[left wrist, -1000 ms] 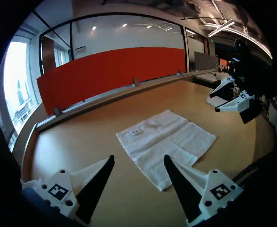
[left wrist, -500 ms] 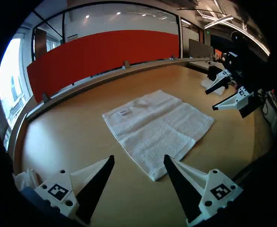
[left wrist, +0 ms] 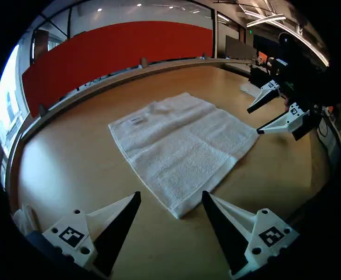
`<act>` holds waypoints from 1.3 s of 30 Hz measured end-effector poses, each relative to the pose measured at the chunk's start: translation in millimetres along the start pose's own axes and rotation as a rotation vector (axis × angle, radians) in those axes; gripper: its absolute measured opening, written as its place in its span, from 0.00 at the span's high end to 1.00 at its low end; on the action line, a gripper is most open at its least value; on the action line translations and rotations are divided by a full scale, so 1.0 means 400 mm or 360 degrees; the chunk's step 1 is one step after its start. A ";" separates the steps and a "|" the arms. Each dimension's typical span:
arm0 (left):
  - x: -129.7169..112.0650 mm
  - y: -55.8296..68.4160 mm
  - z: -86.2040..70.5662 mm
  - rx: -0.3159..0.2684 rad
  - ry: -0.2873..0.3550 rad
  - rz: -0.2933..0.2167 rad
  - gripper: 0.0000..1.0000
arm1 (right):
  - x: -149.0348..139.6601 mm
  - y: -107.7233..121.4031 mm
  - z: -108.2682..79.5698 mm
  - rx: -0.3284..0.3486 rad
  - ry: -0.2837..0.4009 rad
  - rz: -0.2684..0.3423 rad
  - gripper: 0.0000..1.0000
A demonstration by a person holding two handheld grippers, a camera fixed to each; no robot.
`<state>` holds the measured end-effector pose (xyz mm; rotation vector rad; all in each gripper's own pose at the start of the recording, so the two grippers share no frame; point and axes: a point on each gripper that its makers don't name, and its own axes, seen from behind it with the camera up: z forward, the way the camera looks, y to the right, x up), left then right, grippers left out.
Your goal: Fold towel
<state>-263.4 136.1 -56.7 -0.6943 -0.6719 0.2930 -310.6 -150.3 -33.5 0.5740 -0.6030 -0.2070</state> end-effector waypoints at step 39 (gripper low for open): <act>-0.074 0.040 0.044 -0.0053 -0.0176 -0.0012 0.22 | -0.056 -0.028 0.016 0.0147 -0.0071 -0.0002 0.43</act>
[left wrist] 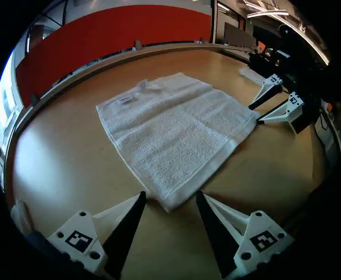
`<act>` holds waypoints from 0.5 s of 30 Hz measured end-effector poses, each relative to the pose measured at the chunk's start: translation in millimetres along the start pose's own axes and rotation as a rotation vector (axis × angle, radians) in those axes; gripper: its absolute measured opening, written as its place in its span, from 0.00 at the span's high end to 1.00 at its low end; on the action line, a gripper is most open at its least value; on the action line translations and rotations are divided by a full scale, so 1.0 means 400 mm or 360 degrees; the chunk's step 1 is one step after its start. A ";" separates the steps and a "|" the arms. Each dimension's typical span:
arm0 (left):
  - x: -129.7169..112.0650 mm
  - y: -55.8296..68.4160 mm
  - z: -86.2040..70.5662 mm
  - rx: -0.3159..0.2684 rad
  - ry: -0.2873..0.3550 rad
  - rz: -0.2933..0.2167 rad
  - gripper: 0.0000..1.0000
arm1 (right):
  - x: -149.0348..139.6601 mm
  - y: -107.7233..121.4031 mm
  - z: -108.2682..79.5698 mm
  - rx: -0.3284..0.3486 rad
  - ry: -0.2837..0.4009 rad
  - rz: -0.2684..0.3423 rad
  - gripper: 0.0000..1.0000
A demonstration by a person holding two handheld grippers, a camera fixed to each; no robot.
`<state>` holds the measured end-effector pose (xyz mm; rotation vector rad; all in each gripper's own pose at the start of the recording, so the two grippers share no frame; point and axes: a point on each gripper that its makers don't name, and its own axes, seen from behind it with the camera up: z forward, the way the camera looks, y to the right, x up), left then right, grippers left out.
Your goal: Fold towel
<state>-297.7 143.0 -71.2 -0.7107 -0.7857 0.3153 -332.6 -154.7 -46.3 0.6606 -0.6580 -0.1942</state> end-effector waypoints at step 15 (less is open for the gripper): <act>0.003 0.003 0.000 0.0022 -0.0037 -0.0019 0.73 | 0.001 0.009 0.001 -0.0005 -0.0015 0.0015 0.75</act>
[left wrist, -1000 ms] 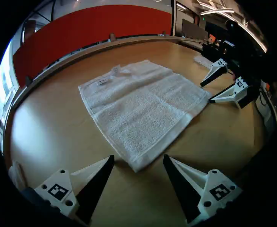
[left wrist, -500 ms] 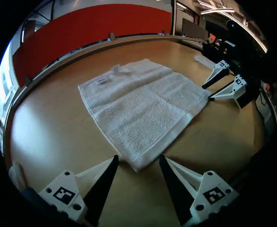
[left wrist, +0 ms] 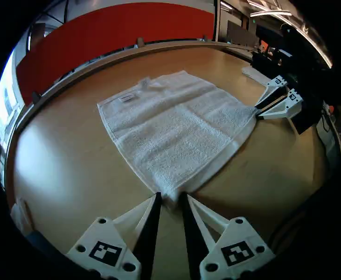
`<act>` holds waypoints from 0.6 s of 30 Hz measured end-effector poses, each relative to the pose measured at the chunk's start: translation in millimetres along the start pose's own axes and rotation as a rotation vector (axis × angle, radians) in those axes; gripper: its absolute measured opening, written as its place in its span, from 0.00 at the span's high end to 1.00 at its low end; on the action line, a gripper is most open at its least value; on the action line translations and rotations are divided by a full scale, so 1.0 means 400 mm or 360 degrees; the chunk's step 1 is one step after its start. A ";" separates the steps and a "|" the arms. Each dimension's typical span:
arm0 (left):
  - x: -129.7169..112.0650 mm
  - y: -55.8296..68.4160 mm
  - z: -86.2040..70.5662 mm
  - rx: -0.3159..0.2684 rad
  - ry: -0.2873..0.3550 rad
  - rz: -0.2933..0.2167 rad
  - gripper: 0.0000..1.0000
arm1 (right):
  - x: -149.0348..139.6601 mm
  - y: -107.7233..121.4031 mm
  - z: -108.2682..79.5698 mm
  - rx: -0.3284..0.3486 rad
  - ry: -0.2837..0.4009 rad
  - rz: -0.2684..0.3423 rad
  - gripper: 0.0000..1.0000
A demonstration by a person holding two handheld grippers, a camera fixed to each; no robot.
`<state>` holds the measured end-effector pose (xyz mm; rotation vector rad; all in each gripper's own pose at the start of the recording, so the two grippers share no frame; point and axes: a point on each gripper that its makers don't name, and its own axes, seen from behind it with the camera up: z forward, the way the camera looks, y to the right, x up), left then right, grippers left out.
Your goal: Fold towel
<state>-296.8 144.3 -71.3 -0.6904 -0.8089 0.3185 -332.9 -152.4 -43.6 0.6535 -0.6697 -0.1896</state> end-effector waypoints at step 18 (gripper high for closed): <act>0.046 -0.005 -0.039 -0.0015 0.0042 -0.0136 0.88 | 0.041 -0.021 -0.025 0.0005 0.0062 0.0038 0.84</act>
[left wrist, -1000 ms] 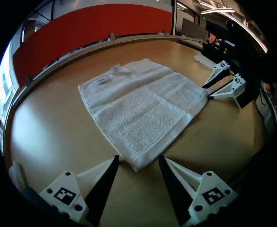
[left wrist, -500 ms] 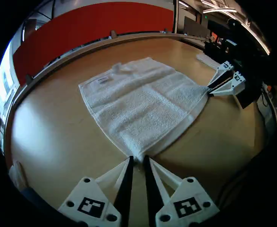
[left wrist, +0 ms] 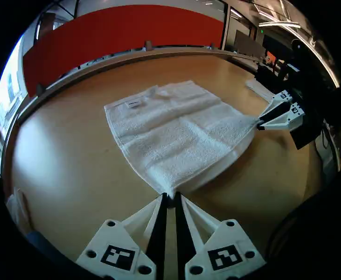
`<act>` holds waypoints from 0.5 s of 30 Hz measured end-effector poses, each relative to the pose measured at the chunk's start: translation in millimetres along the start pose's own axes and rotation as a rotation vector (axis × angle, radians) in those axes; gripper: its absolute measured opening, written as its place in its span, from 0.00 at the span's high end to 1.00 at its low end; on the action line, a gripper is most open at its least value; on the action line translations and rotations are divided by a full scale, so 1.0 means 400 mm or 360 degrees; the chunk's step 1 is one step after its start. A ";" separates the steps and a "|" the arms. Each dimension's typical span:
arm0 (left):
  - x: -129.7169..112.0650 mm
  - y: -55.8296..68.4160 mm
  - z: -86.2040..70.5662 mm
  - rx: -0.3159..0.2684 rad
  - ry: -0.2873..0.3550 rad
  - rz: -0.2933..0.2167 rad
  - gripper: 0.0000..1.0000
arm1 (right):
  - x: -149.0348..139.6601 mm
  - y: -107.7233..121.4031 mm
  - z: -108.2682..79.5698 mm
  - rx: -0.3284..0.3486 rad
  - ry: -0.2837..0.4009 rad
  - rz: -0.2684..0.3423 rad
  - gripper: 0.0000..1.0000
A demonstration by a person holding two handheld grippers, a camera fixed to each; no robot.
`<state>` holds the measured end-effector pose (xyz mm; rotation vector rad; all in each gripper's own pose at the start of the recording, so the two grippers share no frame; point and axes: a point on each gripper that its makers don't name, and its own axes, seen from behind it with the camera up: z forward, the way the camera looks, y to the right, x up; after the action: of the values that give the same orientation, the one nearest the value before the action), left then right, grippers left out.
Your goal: Fold towel
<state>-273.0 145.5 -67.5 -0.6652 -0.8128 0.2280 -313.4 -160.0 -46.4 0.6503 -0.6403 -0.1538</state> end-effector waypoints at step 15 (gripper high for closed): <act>0.068 0.017 -0.111 0.0022 0.0050 -0.0043 0.88 | 0.117 -0.006 -0.097 -0.0036 0.0105 -0.0061 0.84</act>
<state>-221.8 142.1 -77.7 -0.6434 -0.7888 0.1980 -252.6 -157.3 -48.1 0.6438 -0.5622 -0.1742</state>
